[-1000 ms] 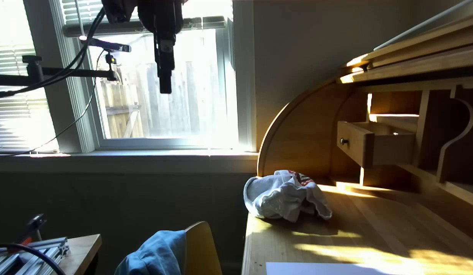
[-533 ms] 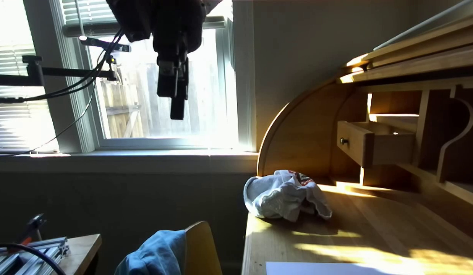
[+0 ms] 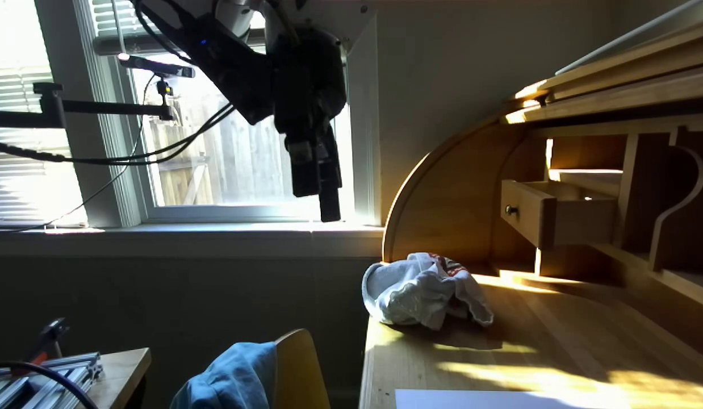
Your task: Pick up the paper on the desk and place it on top of the cabinet
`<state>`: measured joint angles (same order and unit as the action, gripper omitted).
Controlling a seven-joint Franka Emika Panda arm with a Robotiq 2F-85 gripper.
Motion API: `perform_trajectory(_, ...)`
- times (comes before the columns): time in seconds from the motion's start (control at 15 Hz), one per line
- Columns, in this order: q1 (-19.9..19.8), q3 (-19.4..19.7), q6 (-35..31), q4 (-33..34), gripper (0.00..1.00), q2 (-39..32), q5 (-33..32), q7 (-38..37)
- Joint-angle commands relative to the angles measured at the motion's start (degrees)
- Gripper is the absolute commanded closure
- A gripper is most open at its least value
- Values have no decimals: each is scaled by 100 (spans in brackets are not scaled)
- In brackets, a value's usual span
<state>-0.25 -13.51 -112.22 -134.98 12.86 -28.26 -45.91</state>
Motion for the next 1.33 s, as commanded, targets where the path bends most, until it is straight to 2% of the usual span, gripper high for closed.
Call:
perform_trajectory(0.0, 84, 81, -535, -132, 0, -253, -408, -627)
perform_trajectory(0.2, 144, 83, -916, -194, 0, -460, -639, -965)
perform_trajectory(0.27, 188, 91, -681, -105, 0, -566, -515, -869)
perform_trajectory(0.33, 213, 150, -679, -130, 0, -424, -406, -711)
perform_trajectory(0.73, 262, 202, -710, -110, 0, -610, -318, -649)
perform_trajectory(1.0, 248, 337, -1102, 5, 0, -1132, -410, -904)
perform_trajectory(1.27, 270, 566, -1796, 10, 0, -1599, -299, -888)
